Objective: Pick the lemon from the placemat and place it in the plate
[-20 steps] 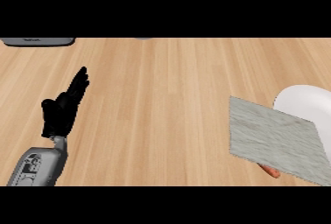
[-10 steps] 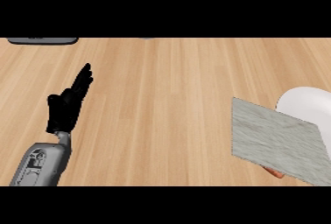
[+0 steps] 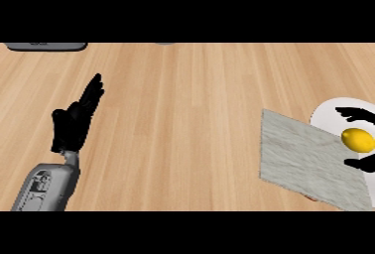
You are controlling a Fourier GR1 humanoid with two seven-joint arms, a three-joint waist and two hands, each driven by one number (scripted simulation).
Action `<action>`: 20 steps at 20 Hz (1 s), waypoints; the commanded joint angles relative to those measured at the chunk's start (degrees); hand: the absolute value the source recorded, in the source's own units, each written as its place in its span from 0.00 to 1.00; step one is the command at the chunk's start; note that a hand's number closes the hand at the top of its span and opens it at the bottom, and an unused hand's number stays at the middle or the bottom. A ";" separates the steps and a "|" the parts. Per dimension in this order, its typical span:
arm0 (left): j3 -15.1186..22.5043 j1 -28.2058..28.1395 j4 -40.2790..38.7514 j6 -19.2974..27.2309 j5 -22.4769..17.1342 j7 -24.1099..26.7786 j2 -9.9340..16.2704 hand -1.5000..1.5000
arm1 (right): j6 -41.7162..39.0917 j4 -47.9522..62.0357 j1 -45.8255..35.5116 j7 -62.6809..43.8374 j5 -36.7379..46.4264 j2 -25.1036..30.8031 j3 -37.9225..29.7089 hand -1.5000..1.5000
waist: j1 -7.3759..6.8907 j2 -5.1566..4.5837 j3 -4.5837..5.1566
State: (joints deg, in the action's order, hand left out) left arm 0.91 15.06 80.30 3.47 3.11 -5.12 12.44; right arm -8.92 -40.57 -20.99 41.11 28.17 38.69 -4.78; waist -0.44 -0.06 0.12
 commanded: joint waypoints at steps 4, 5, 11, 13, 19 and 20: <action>-1.15 -1.03 1.99 -1.11 -0.80 -0.66 0.85 0.50 | -11.93 3.98 -3.24 4.05 -10.03 -1.01 -6.59 0.00 | 0.10 0.09 -0.15; -0.97 -1.48 0.89 -0.42 -0.15 1.26 0.23 0.50 | -13.76 4.87 -5.11 2.12 -12.33 -0.20 -8.86 0.00 | 0.16 0.04 -0.13; 0.33 1.38 1.54 0.42 1.30 -2.42 -0.73 0.50 | -18.70 13.77 -6.78 -0.59 -20.56 6.61 -18.61 0.00 | 0.15 -0.17 -0.21; 0.27 -0.73 2.06 0.35 1.41 -0.97 -0.59 0.50 | -22.29 18.23 -5.07 1.33 -22.04 12.92 -21.35 0.00 | -0.13 -0.39 -0.30; 1.80 -0.22 3.79 1.63 2.36 -2.62 -2.68 0.50 | -25.54 25.93 -4.22 3.44 -23.54 18.76 -23.92 0.00 | -0.91 -0.66 -0.53; -0.39 -3.17 2.65 -1.58 0.23 1.95 0.03 0.50 | -27.08 26.37 -3.72 3.47 -23.83 20.31 -24.18 0.00 | -1.21 -0.75 -0.52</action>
State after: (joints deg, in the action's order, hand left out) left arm 0.92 13.71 82.84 2.95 3.75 -5.57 11.85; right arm -28.24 -18.58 -25.74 39.66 5.62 54.50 -26.98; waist -1.17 -0.62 -0.29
